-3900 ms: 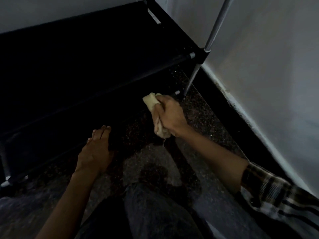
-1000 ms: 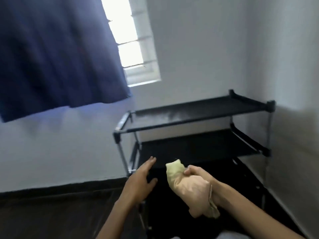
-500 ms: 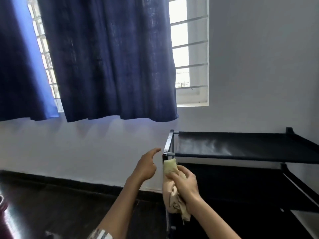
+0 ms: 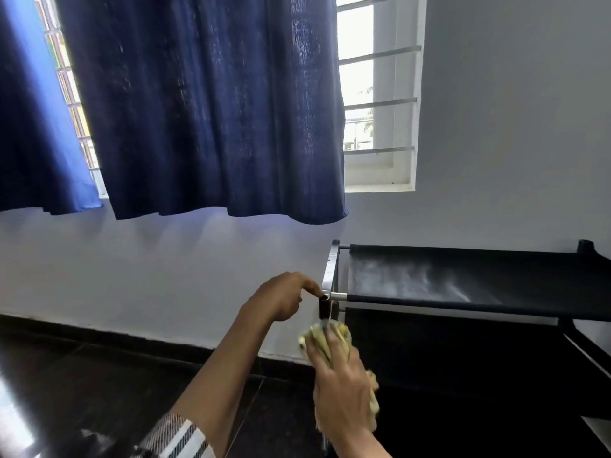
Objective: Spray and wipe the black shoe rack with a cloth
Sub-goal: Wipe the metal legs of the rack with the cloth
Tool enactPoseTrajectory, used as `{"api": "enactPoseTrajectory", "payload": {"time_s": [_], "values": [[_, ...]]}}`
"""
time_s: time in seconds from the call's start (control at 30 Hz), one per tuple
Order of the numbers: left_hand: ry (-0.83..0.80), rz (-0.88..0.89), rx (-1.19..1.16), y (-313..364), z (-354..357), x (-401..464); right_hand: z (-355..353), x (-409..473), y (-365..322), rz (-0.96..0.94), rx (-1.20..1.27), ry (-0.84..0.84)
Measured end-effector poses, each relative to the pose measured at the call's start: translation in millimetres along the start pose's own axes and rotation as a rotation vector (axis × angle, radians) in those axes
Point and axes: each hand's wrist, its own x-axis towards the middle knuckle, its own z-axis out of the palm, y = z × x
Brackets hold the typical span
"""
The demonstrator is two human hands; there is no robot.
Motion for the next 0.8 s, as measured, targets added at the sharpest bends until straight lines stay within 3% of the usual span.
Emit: {"api": "enactPoseTrajectory", "payload": {"time_s": [0.07,0.23,0.33,0.47,0.63,0.8], "values": [[0.003,-0.004,0.041,1,-2,1,8,-10,12,-0.021,0.066,0.011],[-0.004,-0.001,0.046,3,-4,7,-3,19,11,-0.03,0.203,0.254],[0.001,-0.012,0.09,10,-6,10,4,21,0,-0.014,0.138,0.181],[0.031,-0.012,0.172,20,-8,9,15,-8,13,0.089,0.332,0.002],[0.032,-0.008,0.219,28,-11,9,-4,20,15,0.089,0.62,0.212],[0.038,-0.024,0.199,31,-9,6,6,1,21,0.074,0.39,-0.022]]}}
